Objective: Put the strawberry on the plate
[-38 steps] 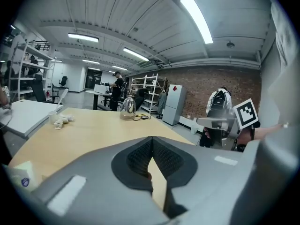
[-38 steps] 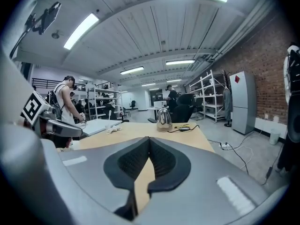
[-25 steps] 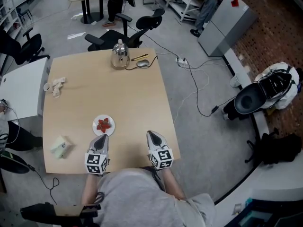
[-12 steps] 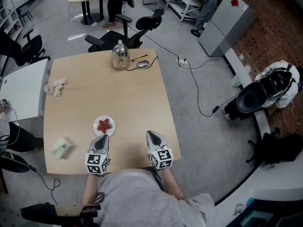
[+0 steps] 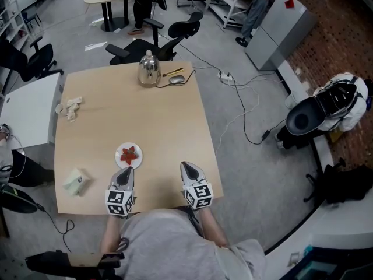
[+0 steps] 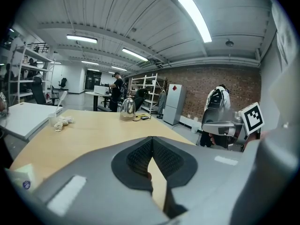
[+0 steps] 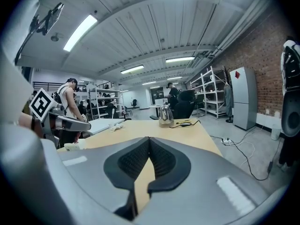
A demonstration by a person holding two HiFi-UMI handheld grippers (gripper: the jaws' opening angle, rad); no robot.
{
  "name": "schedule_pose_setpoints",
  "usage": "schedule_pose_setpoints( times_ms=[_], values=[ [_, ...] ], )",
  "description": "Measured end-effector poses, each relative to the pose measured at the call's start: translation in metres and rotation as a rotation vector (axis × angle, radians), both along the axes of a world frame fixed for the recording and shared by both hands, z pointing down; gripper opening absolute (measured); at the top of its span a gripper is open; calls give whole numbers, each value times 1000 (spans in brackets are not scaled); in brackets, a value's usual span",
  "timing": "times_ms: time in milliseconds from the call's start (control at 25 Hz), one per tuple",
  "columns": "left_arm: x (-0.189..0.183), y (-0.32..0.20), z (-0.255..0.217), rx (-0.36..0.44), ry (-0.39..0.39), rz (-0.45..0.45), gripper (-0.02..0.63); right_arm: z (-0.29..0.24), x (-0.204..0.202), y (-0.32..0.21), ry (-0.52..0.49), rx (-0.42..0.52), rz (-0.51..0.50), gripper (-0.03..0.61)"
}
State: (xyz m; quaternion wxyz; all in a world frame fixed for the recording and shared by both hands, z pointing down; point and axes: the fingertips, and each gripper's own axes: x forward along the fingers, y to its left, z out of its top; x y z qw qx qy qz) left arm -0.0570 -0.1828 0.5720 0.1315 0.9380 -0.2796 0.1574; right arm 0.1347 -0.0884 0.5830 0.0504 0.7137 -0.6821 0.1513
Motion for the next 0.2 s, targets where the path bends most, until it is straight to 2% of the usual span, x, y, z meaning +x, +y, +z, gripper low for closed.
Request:
schedule_pose_setpoints(
  times_ms=[200],
  values=[
    [-3,0,2,-3,-2,-4,18,2,-3,-1,4,-6,-4,6]
  ],
)
